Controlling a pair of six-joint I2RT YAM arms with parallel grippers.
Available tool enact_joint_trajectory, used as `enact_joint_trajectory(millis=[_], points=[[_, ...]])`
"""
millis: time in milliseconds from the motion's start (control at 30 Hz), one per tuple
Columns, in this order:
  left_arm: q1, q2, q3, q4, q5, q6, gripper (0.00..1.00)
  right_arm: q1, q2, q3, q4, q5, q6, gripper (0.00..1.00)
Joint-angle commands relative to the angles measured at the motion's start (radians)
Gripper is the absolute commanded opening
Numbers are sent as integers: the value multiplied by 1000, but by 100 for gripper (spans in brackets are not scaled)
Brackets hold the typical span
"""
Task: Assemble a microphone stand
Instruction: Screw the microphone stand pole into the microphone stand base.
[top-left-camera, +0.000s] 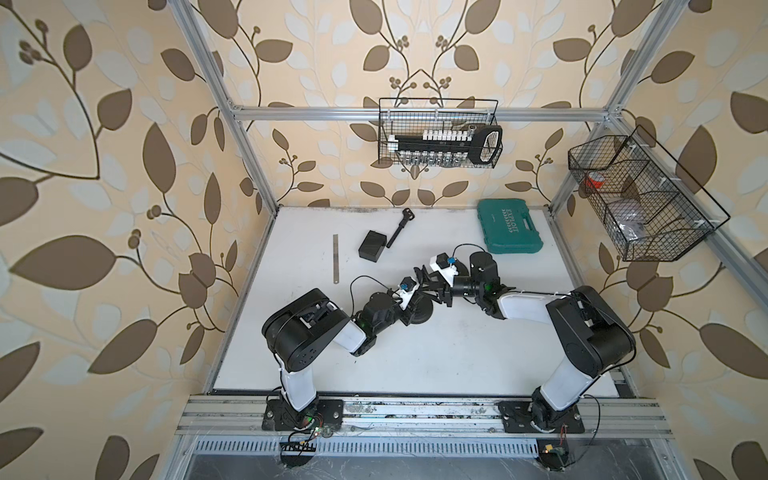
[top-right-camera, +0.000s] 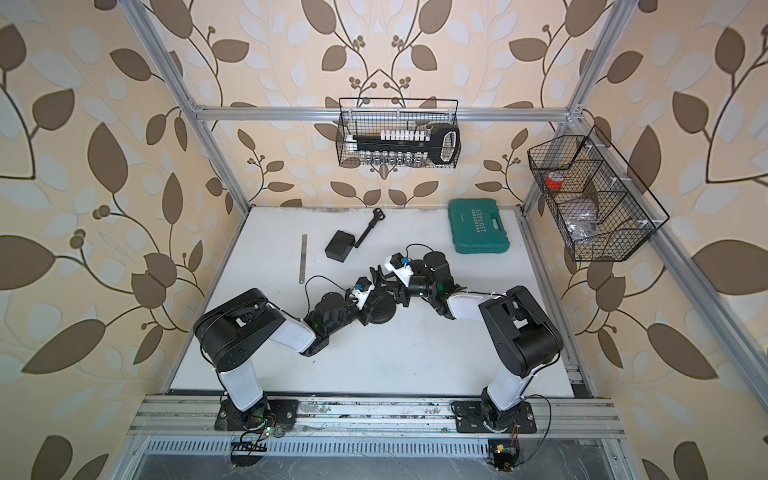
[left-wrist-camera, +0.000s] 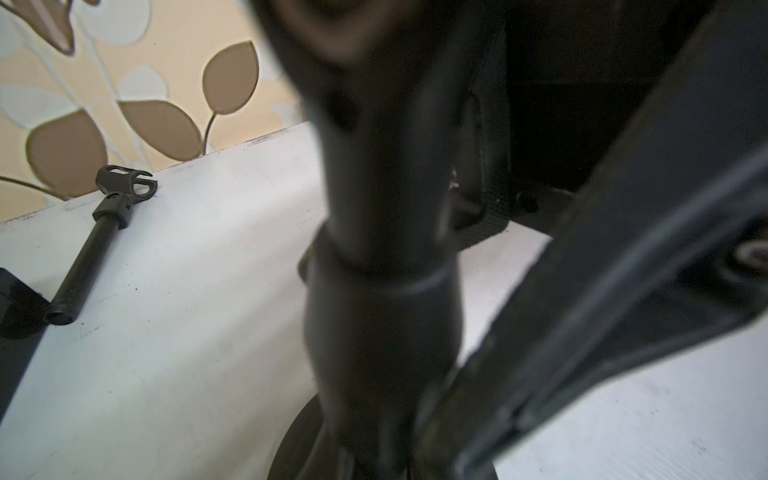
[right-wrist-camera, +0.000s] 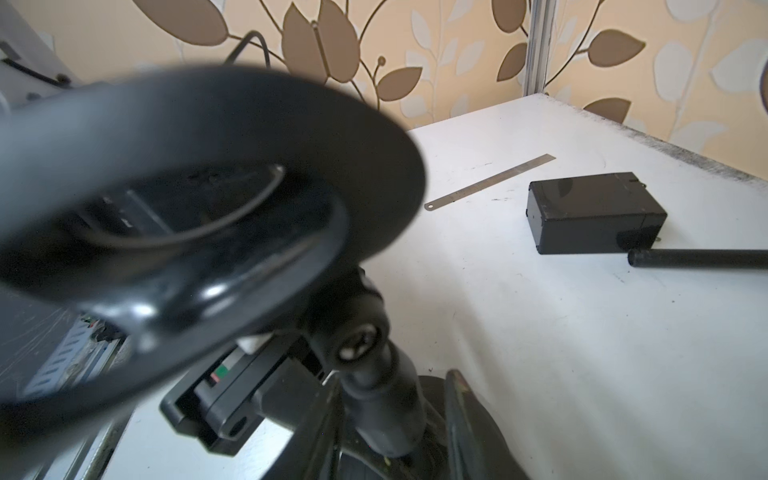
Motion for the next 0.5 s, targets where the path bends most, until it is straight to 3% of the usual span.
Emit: enact_joint_trajectory(millis=[0,200,333,467], points=[[-7,28,5,-60,0,9,10,-2,21,18,39,-18,9,35],[-7,32,14,-61,-4,9,12,3,30,-54,154,48,49,2],[-7,12,16,-70,5,6,16,19,34,-122,275,124,107,0],[-7,-12,10,-75,2,2,30,69,11,-176,281,289,113,0]])
